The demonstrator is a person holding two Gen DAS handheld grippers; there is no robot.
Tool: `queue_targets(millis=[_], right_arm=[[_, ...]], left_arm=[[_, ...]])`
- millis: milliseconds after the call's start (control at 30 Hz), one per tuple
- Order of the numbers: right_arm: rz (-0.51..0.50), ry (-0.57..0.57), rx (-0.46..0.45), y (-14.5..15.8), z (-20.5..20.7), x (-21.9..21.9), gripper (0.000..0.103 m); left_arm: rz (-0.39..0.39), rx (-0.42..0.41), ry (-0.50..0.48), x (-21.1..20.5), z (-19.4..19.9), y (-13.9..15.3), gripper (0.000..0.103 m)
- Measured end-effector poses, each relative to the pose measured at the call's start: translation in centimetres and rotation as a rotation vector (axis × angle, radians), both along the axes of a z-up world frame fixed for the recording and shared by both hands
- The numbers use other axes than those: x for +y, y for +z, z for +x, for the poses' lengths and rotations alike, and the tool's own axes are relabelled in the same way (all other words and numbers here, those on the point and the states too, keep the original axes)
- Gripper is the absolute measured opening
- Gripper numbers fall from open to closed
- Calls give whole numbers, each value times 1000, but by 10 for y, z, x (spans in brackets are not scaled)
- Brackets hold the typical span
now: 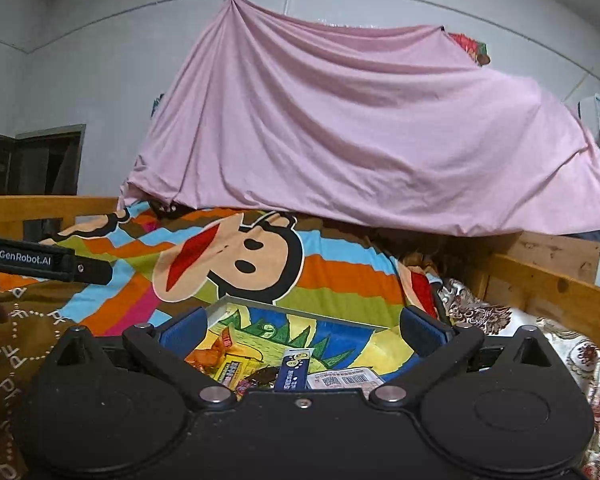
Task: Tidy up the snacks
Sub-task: 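Release chips bag into tray with left tool while right tool releases blue stick, then withdraw both open tools from the tray back over remaining snacks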
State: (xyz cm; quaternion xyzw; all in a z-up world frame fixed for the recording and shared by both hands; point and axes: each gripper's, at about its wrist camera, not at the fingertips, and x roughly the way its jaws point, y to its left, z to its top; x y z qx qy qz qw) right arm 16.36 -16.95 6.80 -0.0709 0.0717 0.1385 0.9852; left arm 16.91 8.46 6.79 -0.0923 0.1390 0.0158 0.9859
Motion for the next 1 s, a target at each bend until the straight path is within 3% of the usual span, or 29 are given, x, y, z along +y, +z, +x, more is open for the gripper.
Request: queue_targets(millis=[200,400,700,867,1000], right_arm=[[12,23,-12,3,-36,-4,102],[15,44,3,5,-71,-9,102],[-21,64,52,6,-122,-14,102],[-61,43,143,-6,-137,-15,102],[-21,33,274,-19,-136,-18,102]], left_arm=[[29,21,10,-6,-37,-3,103],[39,121,4,-17,-70,-9,103],[65,148,-11,-32,-112,-21,103],[95,216,-36,-38,-117,-36,103],[102,254,-40,-43,-118,-44,103]])
